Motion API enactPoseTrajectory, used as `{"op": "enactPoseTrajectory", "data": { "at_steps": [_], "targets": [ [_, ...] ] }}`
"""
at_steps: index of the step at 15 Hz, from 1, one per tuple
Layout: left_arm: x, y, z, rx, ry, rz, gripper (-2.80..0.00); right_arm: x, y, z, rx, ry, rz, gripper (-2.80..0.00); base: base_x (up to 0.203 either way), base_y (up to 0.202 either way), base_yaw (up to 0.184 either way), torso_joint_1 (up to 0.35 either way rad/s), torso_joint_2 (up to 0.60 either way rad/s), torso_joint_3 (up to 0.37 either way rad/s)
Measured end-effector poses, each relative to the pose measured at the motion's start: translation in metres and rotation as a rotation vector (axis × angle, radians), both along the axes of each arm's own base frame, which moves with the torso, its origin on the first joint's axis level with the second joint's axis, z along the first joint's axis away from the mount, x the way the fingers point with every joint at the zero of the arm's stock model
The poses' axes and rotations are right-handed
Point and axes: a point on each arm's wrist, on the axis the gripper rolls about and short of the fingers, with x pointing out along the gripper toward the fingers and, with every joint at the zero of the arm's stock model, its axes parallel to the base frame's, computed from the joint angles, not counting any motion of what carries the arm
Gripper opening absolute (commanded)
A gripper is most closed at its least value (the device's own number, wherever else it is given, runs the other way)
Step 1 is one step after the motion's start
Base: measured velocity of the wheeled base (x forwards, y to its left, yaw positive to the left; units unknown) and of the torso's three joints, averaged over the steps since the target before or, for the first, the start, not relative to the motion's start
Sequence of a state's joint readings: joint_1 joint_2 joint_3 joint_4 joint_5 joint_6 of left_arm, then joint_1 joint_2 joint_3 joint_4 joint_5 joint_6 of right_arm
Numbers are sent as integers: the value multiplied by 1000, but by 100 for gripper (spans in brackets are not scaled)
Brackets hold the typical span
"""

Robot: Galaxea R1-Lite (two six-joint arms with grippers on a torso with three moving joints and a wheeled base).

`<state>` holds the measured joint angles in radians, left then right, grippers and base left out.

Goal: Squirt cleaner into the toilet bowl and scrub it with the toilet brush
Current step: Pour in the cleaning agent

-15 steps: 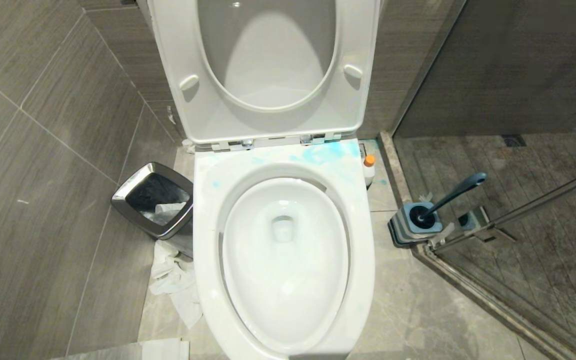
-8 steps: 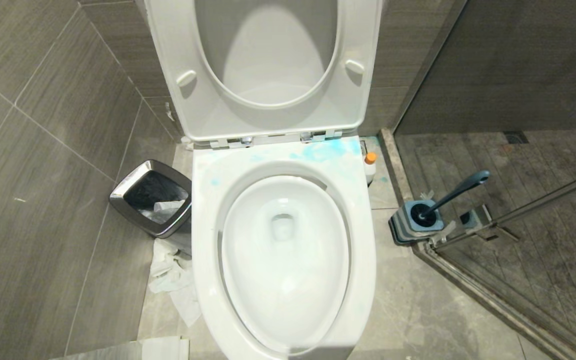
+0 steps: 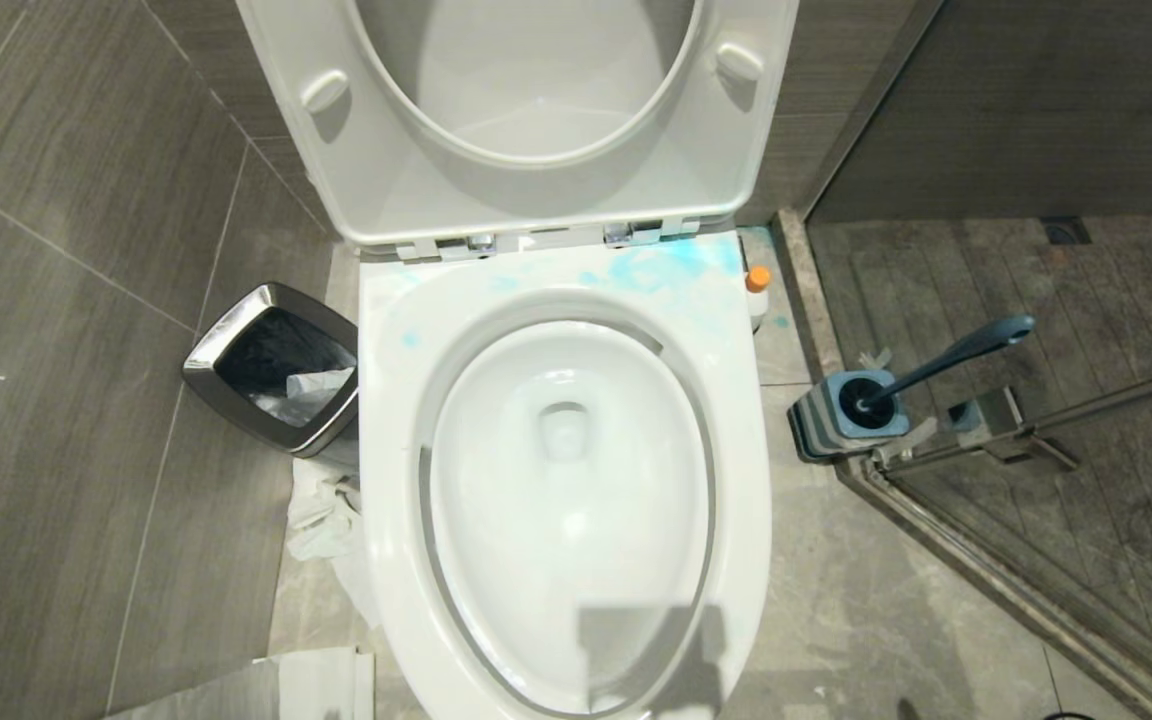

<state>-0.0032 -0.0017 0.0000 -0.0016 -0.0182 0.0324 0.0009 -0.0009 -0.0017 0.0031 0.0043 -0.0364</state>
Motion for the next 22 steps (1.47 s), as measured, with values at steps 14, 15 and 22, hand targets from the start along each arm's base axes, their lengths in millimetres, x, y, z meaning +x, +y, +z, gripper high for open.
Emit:
{"op": "enactPoseTrajectory", "data": {
  "at_steps": [14, 15, 22],
  "targets": [
    [0, 0, 0, 1, 0, 0, -280, 0, 0, 0, 0, 0, 0, -280, 0, 0, 0, 4, 2, -199],
    [0, 0, 0, 1, 0, 0, -280, 0, 0, 0, 0, 0, 0, -280, 0, 0, 0, 2, -2, -197],
    [0, 0, 0, 1, 0, 0, -280, 0, 0, 0, 0, 0, -1, -280, 0, 0, 0, 1, 3, -196]
  ]
}}
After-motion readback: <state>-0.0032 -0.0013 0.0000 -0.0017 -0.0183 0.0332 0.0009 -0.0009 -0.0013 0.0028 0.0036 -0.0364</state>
